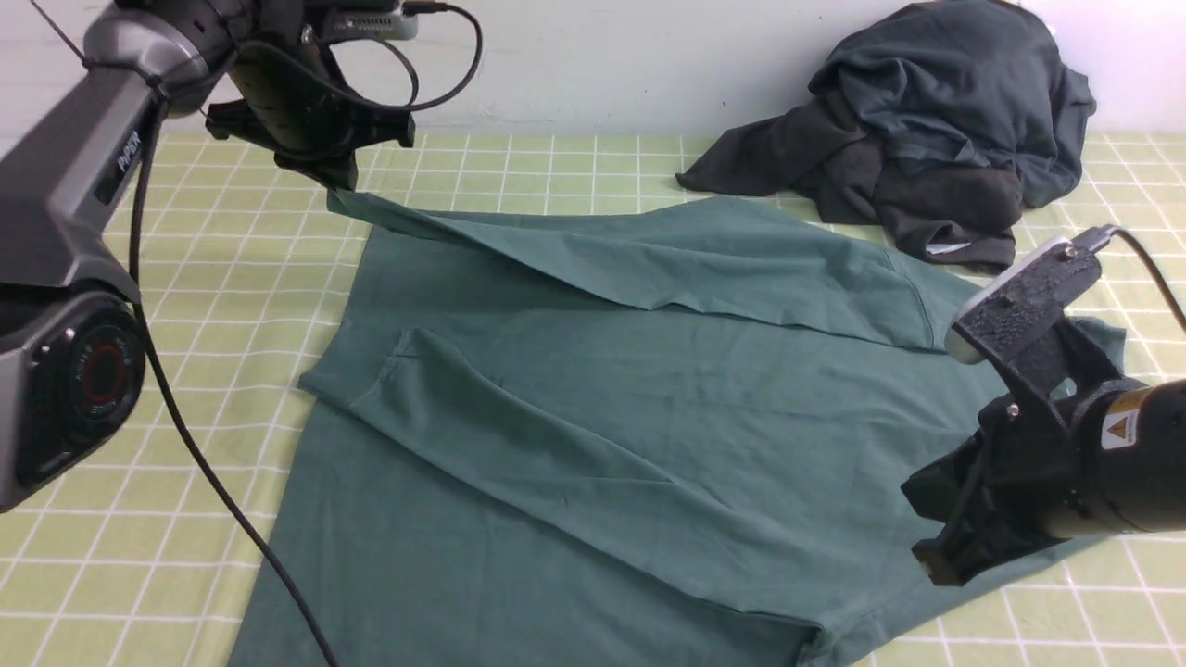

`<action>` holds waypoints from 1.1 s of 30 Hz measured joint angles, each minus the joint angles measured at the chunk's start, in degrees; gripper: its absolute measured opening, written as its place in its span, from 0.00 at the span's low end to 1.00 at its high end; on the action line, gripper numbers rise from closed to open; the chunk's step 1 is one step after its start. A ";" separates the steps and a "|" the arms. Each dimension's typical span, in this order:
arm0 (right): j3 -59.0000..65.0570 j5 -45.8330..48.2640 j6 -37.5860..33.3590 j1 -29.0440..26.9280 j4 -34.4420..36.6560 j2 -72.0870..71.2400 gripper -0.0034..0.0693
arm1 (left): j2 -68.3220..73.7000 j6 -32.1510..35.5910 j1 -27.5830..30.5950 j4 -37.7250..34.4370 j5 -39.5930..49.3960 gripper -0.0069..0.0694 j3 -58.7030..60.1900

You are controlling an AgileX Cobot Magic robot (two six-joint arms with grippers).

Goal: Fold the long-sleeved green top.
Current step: Use the left arm to drag and drop the cuff onto the cuff closest to the left arm, then use both arms simultaneously to clamp the lower edge of the clothing fabric

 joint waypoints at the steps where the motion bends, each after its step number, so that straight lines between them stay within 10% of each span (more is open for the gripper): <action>1: 0.00 0.84 0.28 0.00 -0.54 -0.35 0.05 | -2.64 0.81 -0.79 -0.62 0.30 0.12 3.81; 18: 0.00 3.50 1.00 0.00 1.34 -5.05 0.05 | -26.73 -6.06 -9.41 14.84 -3.97 0.14 54.55; 33: 0.00 3.50 1.07 0.00 5.53 -5.05 0.05 | -35.46 -5.67 -15.93 15.45 -1.58 0.58 66.57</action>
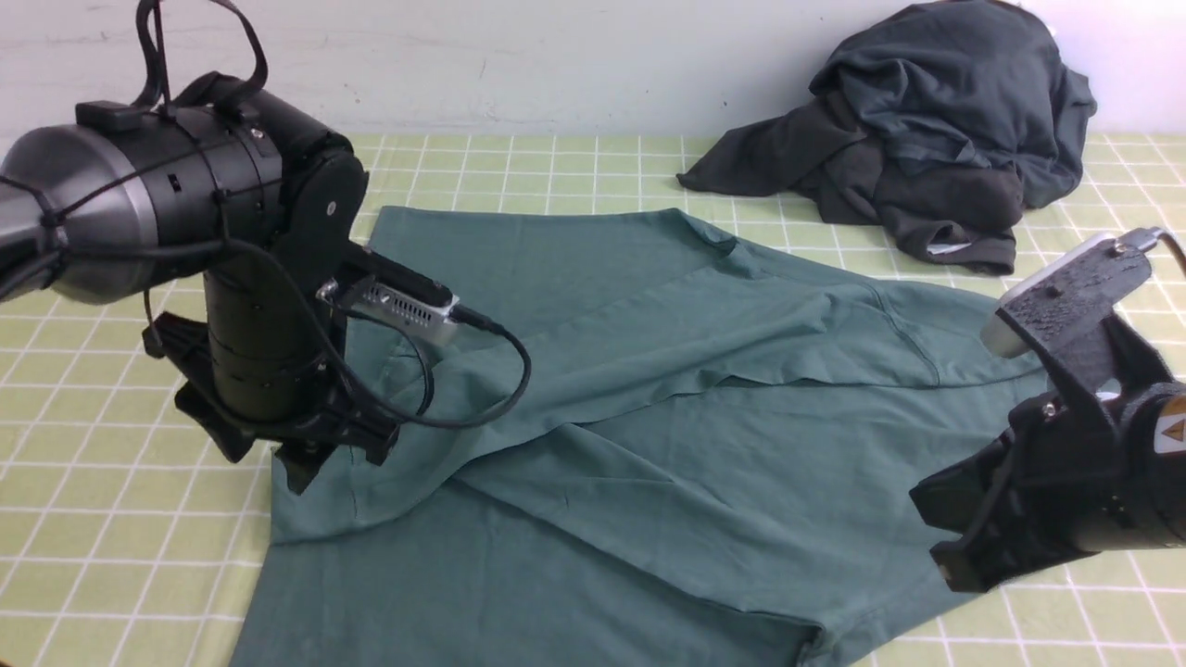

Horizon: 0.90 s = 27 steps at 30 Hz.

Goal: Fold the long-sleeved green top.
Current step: Use both arms simultaneously to clamp the lower edge of the clothing fabric

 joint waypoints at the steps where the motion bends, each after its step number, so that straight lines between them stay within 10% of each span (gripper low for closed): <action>1: 0.00 0.00 0.00 0.00 0.14 0.00 0.05 | -1.00 0.22 -0.56 -0.54 -0.49 0.58 1.55; 20: 0.00 1.05 -0.68 0.00 1.30 0.00 0.05 | -5.47 22.81 -7.07 -2.16 -20.90 0.56 26.58; 27: 0.00 1.07 -0.87 0.00 1.42 0.00 0.05 | -5.31 22.29 -7.12 -1.82 -20.44 0.33 26.45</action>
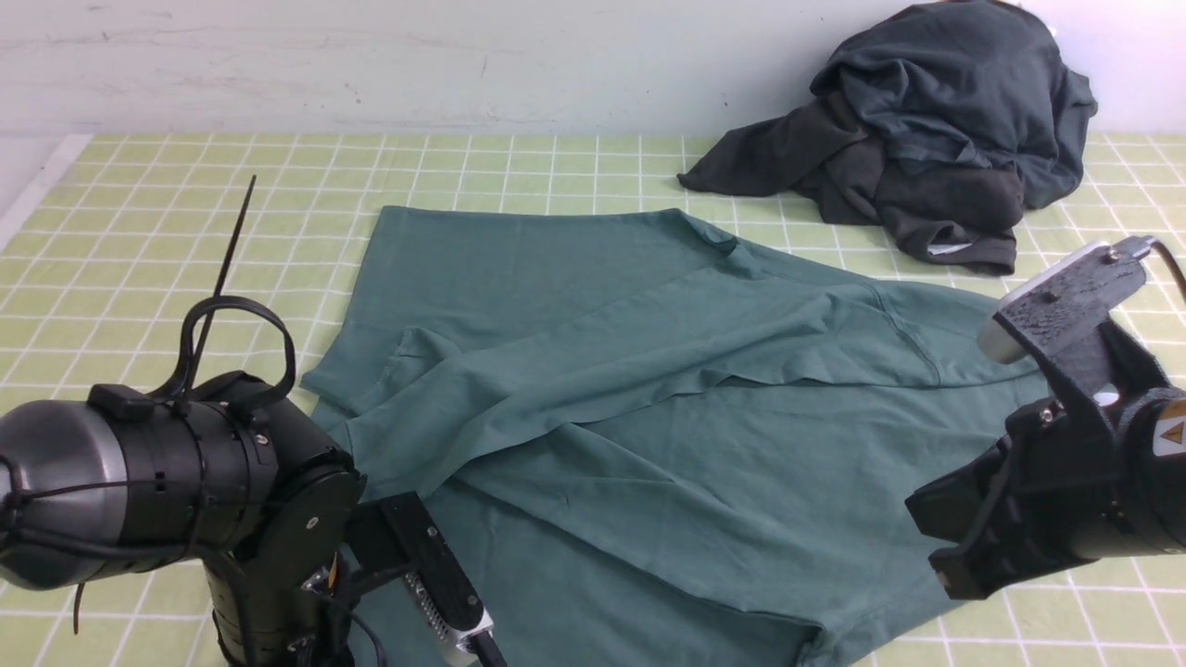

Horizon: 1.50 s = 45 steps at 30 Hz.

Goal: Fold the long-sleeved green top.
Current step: Use both arms simultaneously to clamp the lower edge of the clothing fabric

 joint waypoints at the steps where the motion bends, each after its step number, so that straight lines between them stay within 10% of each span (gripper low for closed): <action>1: 0.00 0.05 0.00 0.00 0.01 0.00 0.05 | -0.06 -1.66 0.00 0.06 0.00 0.26 -0.44; 7: 0.00 -0.25 -0.23 0.00 0.05 0.00 0.05 | -2.48 -8.80 0.00 1.89 -0.01 0.09 -1.20; 17: 0.00 -1.35 -8.42 0.00 4.51 0.00 0.05 | -7.72 -8.89 0.00 -1.20 4.17 0.10 -0.72; 31: 0.00 -0.05 -15.00 0.00 10.58 0.00 0.05 | -3.20 10.17 -0.20 2.31 -9.01 0.50 5.73; 45: 0.00 0.02 -21.88 1.10 16.14 -3.64 0.05 | -8.46 0.62 -0.38 3.82 -9.87 0.10 2.81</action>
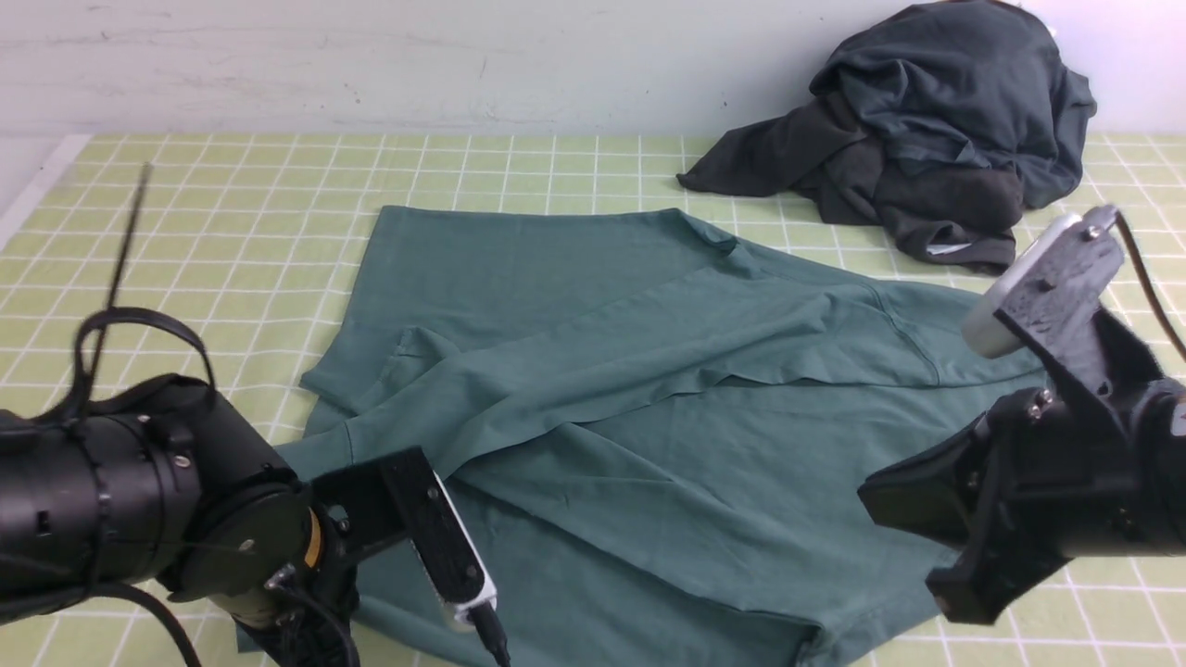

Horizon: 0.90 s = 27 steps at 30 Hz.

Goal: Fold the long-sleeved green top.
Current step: Use both arms simultaneously to clamp the lower edge of the clothing fabric

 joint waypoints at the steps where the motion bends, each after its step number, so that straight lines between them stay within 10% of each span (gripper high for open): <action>1: 0.00 0.00 -4.33 1.21 1.06 -1.81 0.05 | -1.38 -1.44 0.00 0.15 1.04 0.10 -0.03; 9: 0.00 -3.74 -19.61 2.80 -3.93 -2.18 0.07 | -5.66 -3.40 0.00 -0.05 7.67 0.10 -0.09; 20: 0.00 1.63 -8.15 -0.10 -41.32 17.82 0.46 | -5.80 -8.06 0.00 -4.62 8.96 0.10 -0.09; 27: -0.07 -1.71 2.16 -0.10 -57.34 26.90 0.50 | -5.80 -8.01 0.00 -5.14 8.96 0.10 -0.09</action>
